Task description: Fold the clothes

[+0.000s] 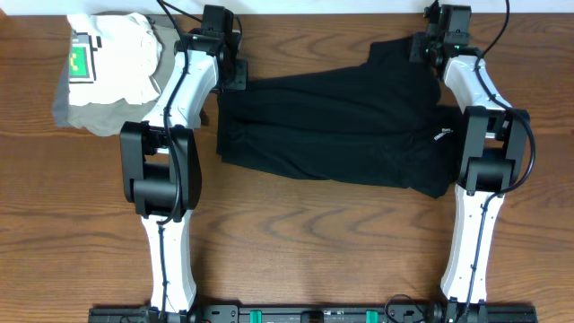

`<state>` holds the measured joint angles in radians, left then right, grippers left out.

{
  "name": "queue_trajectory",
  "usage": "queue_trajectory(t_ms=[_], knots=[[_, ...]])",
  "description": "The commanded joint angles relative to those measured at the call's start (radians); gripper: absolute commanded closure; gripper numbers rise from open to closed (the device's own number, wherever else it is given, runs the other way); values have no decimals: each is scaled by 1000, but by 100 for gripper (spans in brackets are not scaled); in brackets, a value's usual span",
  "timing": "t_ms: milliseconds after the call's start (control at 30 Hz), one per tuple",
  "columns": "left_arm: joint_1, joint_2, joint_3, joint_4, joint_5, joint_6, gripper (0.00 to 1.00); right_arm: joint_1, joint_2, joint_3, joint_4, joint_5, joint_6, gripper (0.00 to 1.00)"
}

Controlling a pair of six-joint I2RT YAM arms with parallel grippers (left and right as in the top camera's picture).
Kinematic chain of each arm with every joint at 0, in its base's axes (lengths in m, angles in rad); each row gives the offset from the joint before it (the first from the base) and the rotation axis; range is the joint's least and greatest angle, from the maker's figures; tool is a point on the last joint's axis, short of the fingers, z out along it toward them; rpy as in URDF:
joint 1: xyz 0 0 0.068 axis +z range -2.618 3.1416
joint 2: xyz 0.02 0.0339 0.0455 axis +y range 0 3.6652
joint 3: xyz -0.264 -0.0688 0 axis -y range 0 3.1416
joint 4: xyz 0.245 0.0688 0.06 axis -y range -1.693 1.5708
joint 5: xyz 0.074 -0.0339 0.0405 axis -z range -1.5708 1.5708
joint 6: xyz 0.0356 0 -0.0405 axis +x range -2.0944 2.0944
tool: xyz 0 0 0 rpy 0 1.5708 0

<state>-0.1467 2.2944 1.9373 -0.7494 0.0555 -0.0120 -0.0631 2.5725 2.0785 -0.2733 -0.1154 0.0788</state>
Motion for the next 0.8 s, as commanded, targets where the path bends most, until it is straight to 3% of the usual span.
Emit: queue_trajectory(t_ms=[0, 467, 533, 667, 767], knots=[[-1, -11, -4, 6, -12, -11, 94, -2, 18, 4, 16, 10, 21, 65], [-1, -11, -4, 14, -12, -11, 94, -4, 64, 4, 53, 37, 22, 59], [-1, -11, -4, 18, -12, -11, 94, -3, 64, 4, 56, 37, 22, 67], [-1, -11, -4, 25, -12, -11, 94, -3, 64, 6, 58, 37, 42, 99], [0, -11, -4, 30, -12, -11, 94, -3, 63, 10, 47, 37, 42, 99]])
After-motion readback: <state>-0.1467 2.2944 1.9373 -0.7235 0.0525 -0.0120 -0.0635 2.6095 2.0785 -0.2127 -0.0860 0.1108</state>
